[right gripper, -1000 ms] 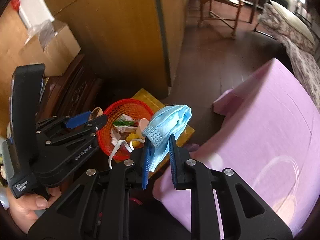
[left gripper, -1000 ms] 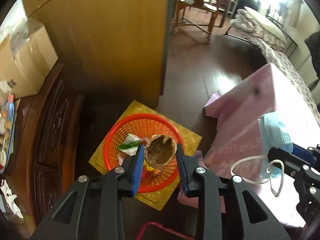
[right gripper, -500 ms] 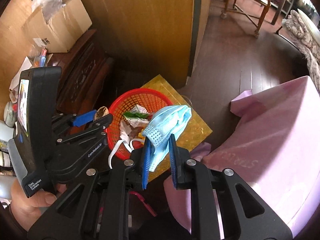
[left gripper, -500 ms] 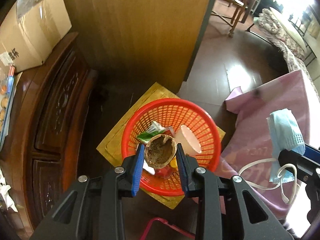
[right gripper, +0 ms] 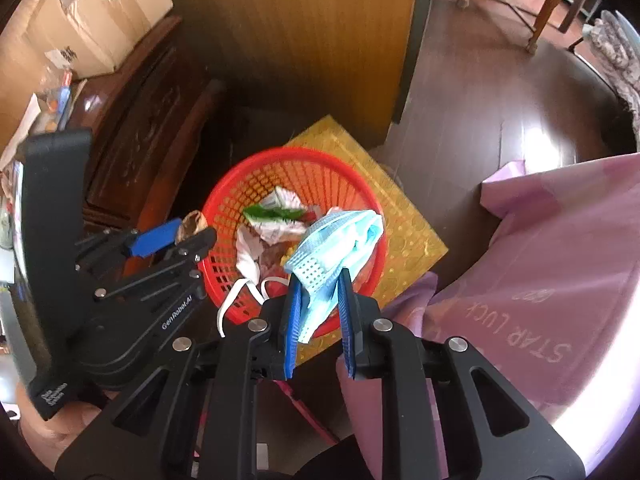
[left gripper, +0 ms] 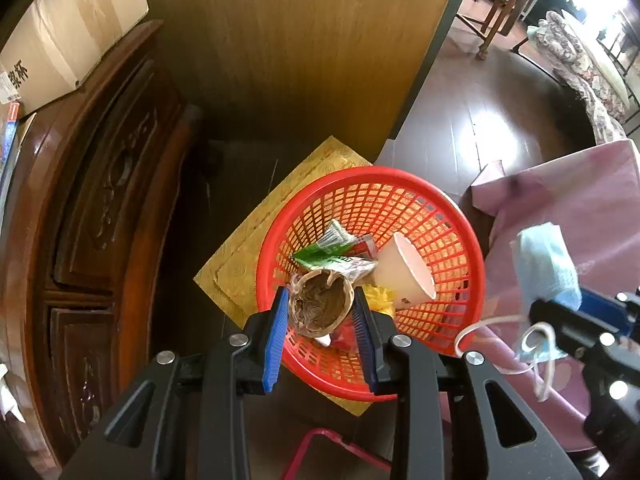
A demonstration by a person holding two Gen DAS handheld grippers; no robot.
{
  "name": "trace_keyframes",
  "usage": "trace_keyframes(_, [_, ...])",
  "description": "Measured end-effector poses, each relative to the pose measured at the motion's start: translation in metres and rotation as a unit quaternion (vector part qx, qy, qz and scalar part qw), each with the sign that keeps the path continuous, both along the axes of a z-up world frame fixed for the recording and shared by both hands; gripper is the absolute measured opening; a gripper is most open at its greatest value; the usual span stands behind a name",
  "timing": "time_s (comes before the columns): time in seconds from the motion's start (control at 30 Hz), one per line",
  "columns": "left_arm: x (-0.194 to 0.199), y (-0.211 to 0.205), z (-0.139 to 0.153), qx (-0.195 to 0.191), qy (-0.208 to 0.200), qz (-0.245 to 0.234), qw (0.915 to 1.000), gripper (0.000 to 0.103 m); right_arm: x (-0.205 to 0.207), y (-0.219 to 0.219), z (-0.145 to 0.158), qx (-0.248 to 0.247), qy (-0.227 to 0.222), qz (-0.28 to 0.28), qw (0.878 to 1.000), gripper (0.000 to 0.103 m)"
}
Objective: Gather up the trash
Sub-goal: 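Open both tools to drop the shell and mask into the basket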
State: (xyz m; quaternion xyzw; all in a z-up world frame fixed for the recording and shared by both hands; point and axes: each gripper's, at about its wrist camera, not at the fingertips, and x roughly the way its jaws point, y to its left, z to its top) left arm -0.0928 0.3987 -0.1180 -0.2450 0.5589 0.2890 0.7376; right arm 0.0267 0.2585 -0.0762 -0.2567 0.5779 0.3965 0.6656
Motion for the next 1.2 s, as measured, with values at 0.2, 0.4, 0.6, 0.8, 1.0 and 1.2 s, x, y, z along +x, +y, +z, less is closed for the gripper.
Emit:
trace_keyframes(0.2, [-0.001, 0.006, -0.012, -0.007, 0.009, 0.01, 0.9999, 0.033, -0.007, 0.009, -0.021, -0.014, 0.006, 0.011, 1.0, 0.023])
trace_keyframes(0.4, [-0.005, 0.01, -0.009, 0.009, 0.018, 0.024, 0.9995, 0.071, -0.003, 0.004, -0.013, 0.025, -0.004, 0.002, 1.0, 0.06])
trace_keyframes(0.6, [-0.012, 0.014, -0.002, 0.003, 0.016, 0.038, 0.9991, 0.075, -0.004, 0.001, -0.006, 0.023, -0.006, 0.0, 1.0, 0.06])
trace_keyframes(0.8, [-0.023, 0.011, 0.009, 0.016, 0.022, 0.057, 0.998, 0.08, -0.009, -0.008, 0.002, 0.017, 0.003, 0.001, 1.0, 0.06])
trace_keyframes(1.0, [-0.032, 0.005, 0.019, 0.015, 0.023, 0.059, 0.9979, 0.081, -0.013, -0.019, 0.011, 0.006, -0.01, -0.003, 1.0, 0.06])
trace_keyframes(1.2, [-0.039, 0.002, 0.033, 0.015, 0.017, 0.06, 0.9979, 0.081, -0.013, -0.026, 0.023, 0.014, -0.017, -0.006, 1.0, 0.06])
